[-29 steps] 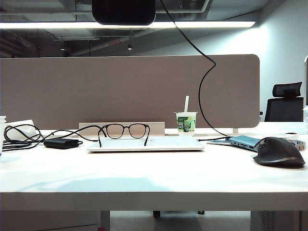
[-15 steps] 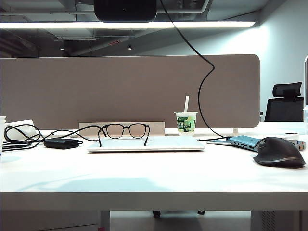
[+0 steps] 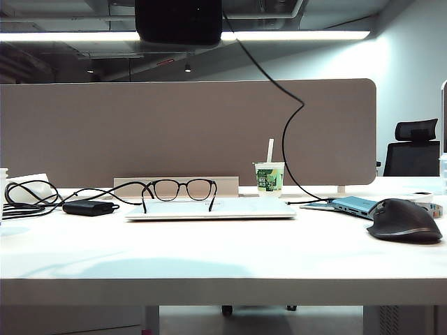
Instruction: Pick up the black phone, pick up the charger plug, insert the charger plug into the phone's charging port, and finally place the connected phone back on the desk.
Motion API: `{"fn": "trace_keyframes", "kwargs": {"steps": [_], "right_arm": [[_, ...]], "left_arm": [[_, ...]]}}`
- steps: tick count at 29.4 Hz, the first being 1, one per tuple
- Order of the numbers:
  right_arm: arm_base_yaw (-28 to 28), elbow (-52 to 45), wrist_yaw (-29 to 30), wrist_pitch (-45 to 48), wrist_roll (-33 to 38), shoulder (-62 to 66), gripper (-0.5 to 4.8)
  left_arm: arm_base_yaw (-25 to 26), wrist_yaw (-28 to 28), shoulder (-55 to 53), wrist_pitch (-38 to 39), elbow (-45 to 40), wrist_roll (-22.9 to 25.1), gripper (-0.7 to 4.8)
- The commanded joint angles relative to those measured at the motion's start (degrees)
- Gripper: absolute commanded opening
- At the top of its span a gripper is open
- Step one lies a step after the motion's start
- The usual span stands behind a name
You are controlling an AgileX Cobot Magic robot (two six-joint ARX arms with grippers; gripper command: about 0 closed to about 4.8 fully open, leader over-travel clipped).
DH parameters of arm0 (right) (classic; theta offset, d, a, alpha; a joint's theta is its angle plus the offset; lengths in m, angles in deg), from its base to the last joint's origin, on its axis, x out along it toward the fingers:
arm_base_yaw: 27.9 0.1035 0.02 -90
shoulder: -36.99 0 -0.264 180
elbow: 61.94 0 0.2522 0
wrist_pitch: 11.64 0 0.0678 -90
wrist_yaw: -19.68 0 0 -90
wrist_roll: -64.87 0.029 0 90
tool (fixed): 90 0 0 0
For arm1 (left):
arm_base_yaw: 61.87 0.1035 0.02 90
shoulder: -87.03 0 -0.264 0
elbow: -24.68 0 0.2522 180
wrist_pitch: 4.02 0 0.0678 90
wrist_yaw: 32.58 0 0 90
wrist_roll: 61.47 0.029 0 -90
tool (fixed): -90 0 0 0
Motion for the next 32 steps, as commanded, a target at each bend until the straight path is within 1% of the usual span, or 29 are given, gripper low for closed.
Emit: {"fn": "trace_keyframes", "kwargs": {"steps": [1, 4, 5, 7, 8, 10, 11, 13, 16, 18, 20, 23, 26, 28, 32], "right_arm": [[0.04, 0.15, -1.42, -1.18, -0.04, -0.07, 1.49], [0.04, 0.13, -2.40, -4.24, -0.04, -0.09, 1.48], [0.04, 0.15, -2.56, -5.44, -0.04, -0.09, 1.46], [0.04, 0.15, -5.20, -8.26, -0.04, -0.09, 1.31], [0.07, 0.15, -7.41, -10.05, -0.04, -0.11, 1.11], [0.07, 0.15, -9.44, -12.90, -0.11, -0.09, 0.81], [0.09, 0.13, -10.32, -14.49, -0.22, -0.07, 0.61], [0.13, 0.11, -12.13, -17.03, -0.77, -0.07, 0.01], [0.20, 0.11, -14.27, -20.48, -2.45, -0.07, -0.06], [0.22, 0.09, -16.13, -22.27, -3.52, -0.07, -0.06], [0.22, 0.09, -20.17, -23.52, -3.50, -0.07, -0.06], [0.22, 0.09, -24.79, -25.00, -3.52, -0.09, -0.06], [0.22, 0.09, -25.29, -26.10, -3.50, -0.09, -0.06], [0.22, 0.09, -25.27, -26.45, -3.50, -0.09, -0.06], [0.22, 0.09, -25.27, -26.49, -3.50, -0.09, -0.06]], "left_arm": [[-0.04, -0.20, 0.39, -0.83, 0.44, 0.22, -0.06], [-0.02, 1.51, 0.39, 1.18, 0.44, 0.22, -0.06], [-0.04, 3.72, 0.39, 2.43, 0.44, 0.22, -0.06], [-0.04, 8.00, 0.39, 4.70, 0.44, 0.20, -0.06], [-0.04, 10.84, 0.37, 6.29, 0.42, 0.22, -0.06], [-0.07, 15.04, -0.07, 8.72, 0.44, 0.22, -0.06], [-0.07, 15.43, -0.46, 9.35, 0.44, 0.00, -0.06], [-0.07, 15.39, -1.55, 10.12, 0.44, -0.50, -0.06], [-0.07, 16.28, -3.34, 10.34, 0.44, -3.48, -0.06], [-0.11, 16.44, -4.94, 10.29, 0.44, -6.45, -0.06], [-0.11, 16.55, -6.58, 10.27, 0.44, -9.01, -0.06], [-0.11, 18.78, -9.16, 10.05, 0.44, -12.11, -0.06], [-0.11, 21.68, -11.89, 9.14, 0.44, -14.60, -0.06], [-0.11, 22.67, -14.08, 7.34, 0.44, -17.42, -0.06], [-0.11, 23.37, -18.71, 1.97, 0.44, -24.96, -0.06]]}}
